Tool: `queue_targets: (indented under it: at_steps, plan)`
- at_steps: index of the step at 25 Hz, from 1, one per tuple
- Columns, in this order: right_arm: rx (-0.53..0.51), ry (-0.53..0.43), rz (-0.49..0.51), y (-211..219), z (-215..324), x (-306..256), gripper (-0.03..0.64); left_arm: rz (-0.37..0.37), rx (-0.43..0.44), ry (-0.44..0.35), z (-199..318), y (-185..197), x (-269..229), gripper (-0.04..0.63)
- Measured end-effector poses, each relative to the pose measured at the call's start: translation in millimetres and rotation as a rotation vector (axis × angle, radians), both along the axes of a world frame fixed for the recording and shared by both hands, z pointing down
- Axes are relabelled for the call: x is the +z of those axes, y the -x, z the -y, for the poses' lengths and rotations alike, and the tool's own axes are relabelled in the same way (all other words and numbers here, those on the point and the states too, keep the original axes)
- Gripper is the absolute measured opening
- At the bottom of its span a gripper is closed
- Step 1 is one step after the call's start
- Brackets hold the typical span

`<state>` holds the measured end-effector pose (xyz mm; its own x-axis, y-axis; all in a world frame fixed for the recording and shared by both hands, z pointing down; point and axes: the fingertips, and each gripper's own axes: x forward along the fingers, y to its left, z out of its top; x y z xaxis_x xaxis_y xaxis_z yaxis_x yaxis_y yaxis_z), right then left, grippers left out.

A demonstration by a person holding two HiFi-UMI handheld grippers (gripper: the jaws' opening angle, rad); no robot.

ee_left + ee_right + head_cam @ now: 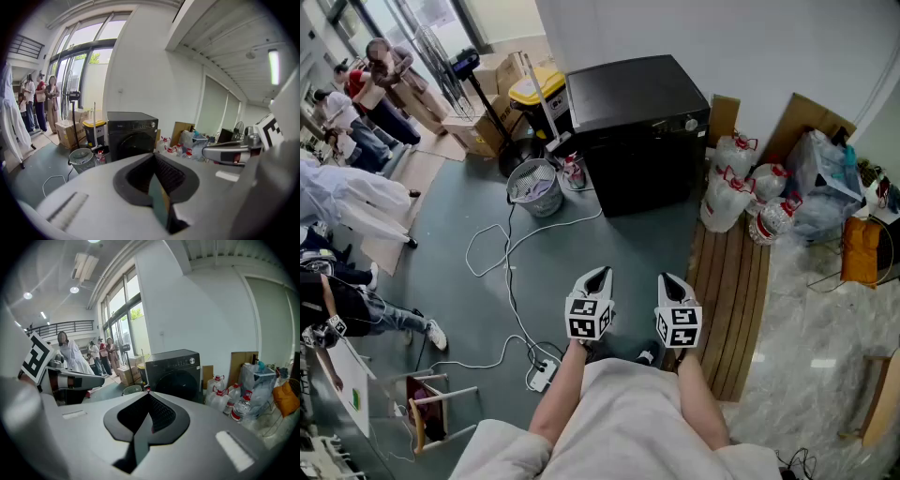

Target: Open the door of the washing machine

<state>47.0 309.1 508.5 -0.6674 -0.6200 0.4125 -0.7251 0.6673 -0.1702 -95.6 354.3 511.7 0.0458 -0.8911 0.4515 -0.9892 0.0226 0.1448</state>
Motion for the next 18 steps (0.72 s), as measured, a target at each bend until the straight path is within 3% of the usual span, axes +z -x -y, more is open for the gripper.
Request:
queue_targets:
  at_steps: [12,18]
  plan:
    - [0.034,-0.004,0.080,-11,11,-6,0.000,0.013,-0.014,0.011,6,-6,4,0.057]
    - [0.067,0.000,0.054,-30,19,5,0.000,0.034,-0.022,0.028,14,-13,6,0.057]
